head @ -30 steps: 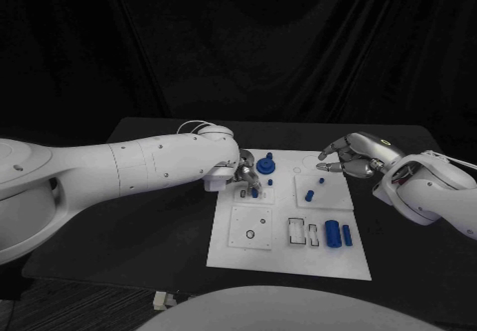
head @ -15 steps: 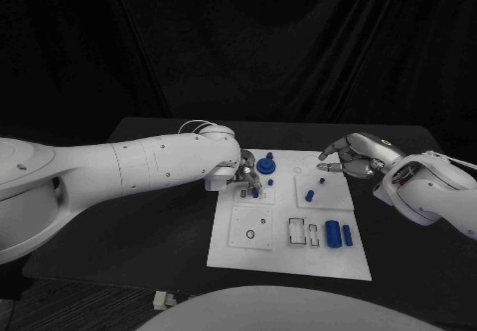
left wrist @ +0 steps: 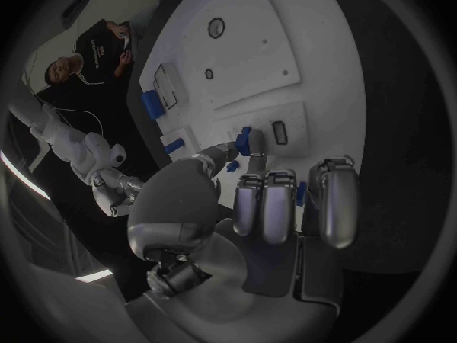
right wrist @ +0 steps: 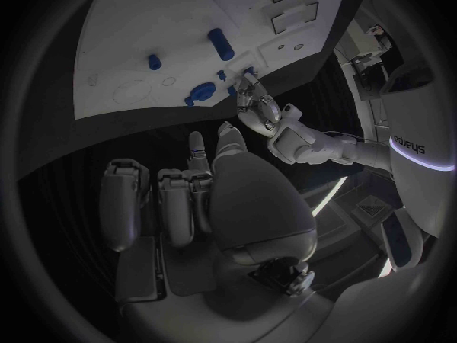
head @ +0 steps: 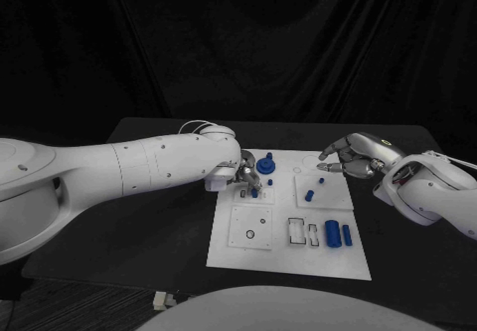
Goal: Assemble the parts on the task board
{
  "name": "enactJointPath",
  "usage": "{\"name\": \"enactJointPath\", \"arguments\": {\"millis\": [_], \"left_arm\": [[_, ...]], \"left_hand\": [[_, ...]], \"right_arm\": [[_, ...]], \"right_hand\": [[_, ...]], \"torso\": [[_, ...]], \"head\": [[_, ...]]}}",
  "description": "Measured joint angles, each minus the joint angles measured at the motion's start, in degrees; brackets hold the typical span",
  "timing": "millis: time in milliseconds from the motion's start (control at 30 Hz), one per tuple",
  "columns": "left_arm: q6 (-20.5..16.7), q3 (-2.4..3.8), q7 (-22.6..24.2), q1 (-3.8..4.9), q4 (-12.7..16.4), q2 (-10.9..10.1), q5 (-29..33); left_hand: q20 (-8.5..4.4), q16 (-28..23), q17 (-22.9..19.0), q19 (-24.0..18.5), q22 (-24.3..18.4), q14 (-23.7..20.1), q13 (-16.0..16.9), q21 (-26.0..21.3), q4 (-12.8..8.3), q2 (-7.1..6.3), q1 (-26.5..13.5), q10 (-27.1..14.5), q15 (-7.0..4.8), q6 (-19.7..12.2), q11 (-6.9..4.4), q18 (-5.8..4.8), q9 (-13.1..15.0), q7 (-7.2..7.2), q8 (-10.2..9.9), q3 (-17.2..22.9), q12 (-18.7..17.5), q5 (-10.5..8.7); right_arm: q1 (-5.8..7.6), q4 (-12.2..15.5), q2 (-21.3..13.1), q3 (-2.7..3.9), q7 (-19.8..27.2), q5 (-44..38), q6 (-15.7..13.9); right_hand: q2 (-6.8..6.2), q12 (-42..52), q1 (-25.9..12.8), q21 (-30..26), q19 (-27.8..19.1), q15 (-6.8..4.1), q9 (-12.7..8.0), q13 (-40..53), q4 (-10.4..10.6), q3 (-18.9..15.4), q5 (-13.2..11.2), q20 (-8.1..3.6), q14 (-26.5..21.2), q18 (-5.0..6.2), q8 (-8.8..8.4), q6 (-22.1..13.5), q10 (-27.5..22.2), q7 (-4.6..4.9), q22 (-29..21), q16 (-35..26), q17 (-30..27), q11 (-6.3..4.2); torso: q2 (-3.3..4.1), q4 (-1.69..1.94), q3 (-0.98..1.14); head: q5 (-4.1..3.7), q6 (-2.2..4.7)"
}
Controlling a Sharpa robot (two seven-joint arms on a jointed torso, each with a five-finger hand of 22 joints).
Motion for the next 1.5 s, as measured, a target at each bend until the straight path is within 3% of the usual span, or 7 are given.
{"name": "enactJointPath", "arguments": {"millis": [733, 1233, 1500], "left_arm": [[-1.6, -0.11, -0.1, -0.07, 1.2, -0.7, 0.1], [-4.4, -0.22, -0.2, -0.17, 3.4, -2.1, 0.2], [-5.4, -0.28, -0.2, -0.14, 4.5, -3.2, 0.2]], "left_hand": [[0.0, 0.0, 0.0, 0.0, 0.0, 0.0, 0.0, 0.0, 0.2, -0.2, -0.2, 0.0, 0.0, -0.1, 0.0, 0.0, 0.4, 0.3, 0.0, 0.7, 0.0, 0.0], [0.0, -0.2, 0.0, 0.0, 0.0, 0.0, 0.0, 0.0, 0.2, 0.49, 0.4, 0.0, 0.0, -0.4, 0.4, 0.0, 0.6, 0.69, 0.0, 0.7, 0.0, -0.04], [0.0, -0.2, 0.0, 0.0, 0.0, 0.0, 0.0, 0.0, 0.2, 0.49, 0.4, 0.0, 0.0, -0.6, 0.4, 0.0, 0.7, 0.66, 0.0, 0.7, 0.0, -0.05]], "right_arm": [[0.0, 0.1, -0.2, 0.0, 0.0, -0.2, 0.0], [0.0, 0.0, -0.1, 0.0, 0.0, -0.2, 0.0], [0.0, 0.0, -0.1, 0.0, 0.0, -0.2, 0.0]], "right_hand": [[0.05, -0.1, 0.1, -0.9, 0.0, 0.0, 0.0, -0.3, -0.2, -0.2, 0.2, 0.0, 0.0, -0.01, 0.0, 0.2, 0.0, -0.21, 0.0, 0.0, 0.0, 0.0], [-0.08, -0.1, 0.3, -1.4, 0.0, 0.01, 0.0, -0.6, -0.2, -0.2, 0.2, 0.0, 0.0, -0.01, 0.0, 0.2, 0.0, -0.21, 0.0, 0.0, 0.0, 0.0], [-0.01, -0.2, 0.4, -1.4, 0.2, 0.08, 0.0, -0.1, -0.2, -0.2, 0.4, 0.2, 0.0, -0.01, 0.0, 0.2, -0.5, -0.21, 0.0, 0.0, 0.0, 0.53]], "torso": [[0.0, -0.01, -0.01], [-0.01, -0.01, -0.01], [-0.03, -0.01, -0.01]], "head": [[0.0, 0.0], [0.0, 0.01], [-0.12, 0.01]]}}
